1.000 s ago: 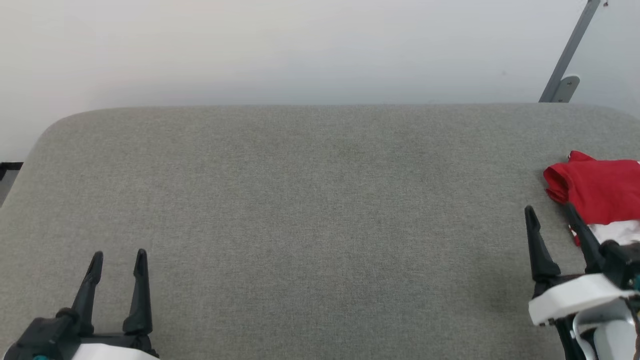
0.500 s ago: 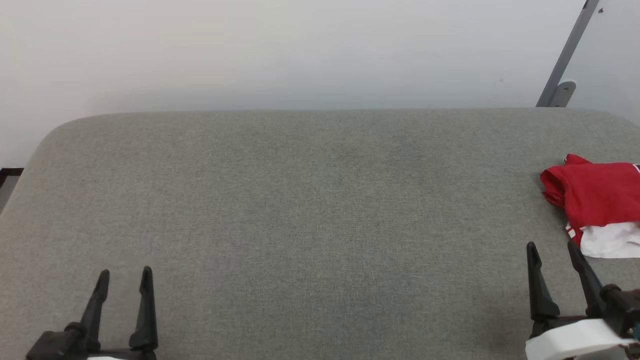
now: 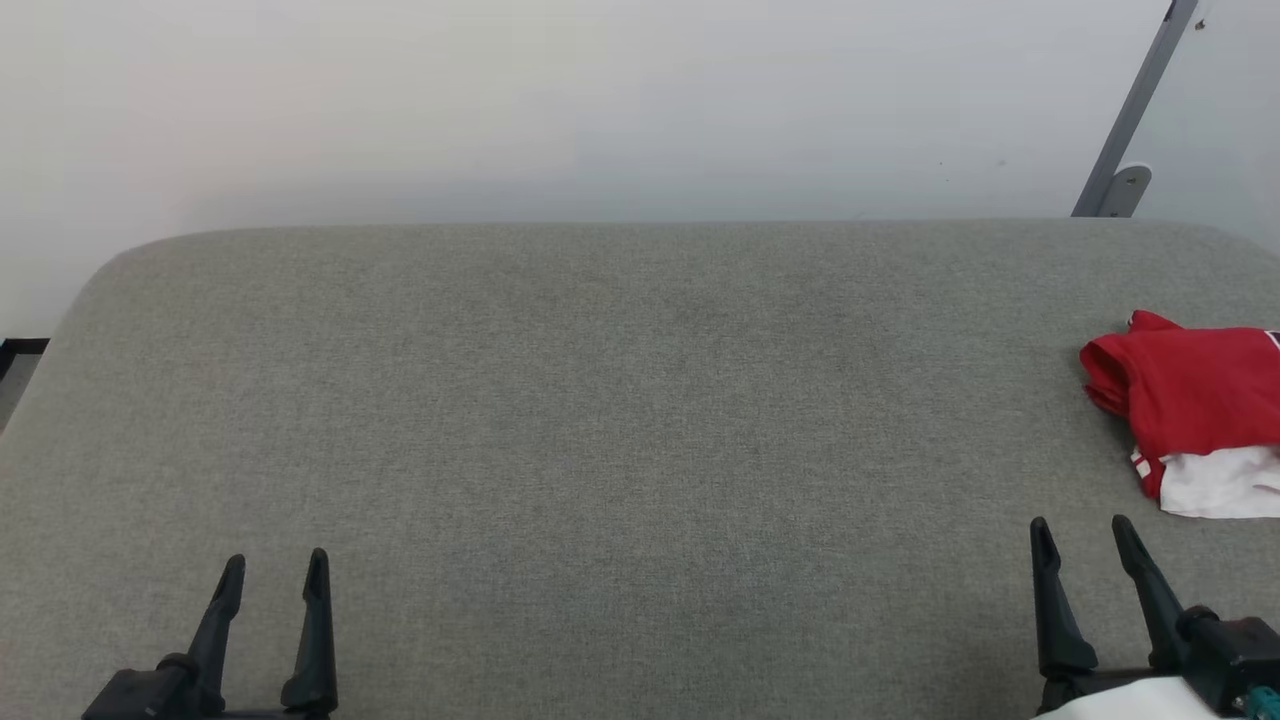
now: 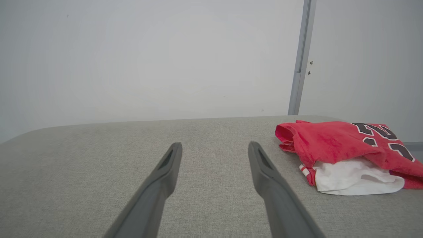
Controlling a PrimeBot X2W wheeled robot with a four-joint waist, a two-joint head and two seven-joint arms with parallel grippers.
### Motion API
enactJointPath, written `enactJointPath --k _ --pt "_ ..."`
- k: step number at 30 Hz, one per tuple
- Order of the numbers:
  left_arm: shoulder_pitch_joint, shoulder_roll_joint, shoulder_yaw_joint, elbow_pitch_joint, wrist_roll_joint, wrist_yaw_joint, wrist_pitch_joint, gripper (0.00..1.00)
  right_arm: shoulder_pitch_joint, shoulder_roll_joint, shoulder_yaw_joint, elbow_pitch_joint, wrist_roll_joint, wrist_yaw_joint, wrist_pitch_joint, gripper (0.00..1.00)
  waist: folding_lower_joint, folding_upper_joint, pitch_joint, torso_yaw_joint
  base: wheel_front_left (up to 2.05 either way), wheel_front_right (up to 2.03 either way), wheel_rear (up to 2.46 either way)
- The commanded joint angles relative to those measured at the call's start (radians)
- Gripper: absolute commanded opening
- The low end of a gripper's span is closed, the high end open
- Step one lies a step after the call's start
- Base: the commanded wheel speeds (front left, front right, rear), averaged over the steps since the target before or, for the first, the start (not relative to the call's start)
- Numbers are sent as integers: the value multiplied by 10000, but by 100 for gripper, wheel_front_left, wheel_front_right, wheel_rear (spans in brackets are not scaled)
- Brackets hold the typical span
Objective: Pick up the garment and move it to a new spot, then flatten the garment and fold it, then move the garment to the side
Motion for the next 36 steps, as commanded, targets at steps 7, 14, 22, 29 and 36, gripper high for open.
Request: enactJointPath --k 7,14,22,29,36 --pt "96 -149 -66 3 97 -25 -49 100 174 122 33 -133 -84 -3 -34 100 0 0 10 50 0 0 0" --pt "88 -226 -163 31 130 -25 -49 100 200 191 12 -119 -103 -3 -34 100 0 0 12 61 0 0 0" --pt "15 -340 -81 178 144 2 28 0 140 196 3 146 25 0 24 0 0 0 -1 75 0 0 0" --pt "-126 -410 -90 398 -741 5 238 0 43 209 -16 375 921 0 263 0 0 0 2 62 0 0 0" --pt "-391 -428 -65 551 -2041 2 548 0 -182 216 -39 465 2243 0 608 0 0 0 6 41 0 0 0"
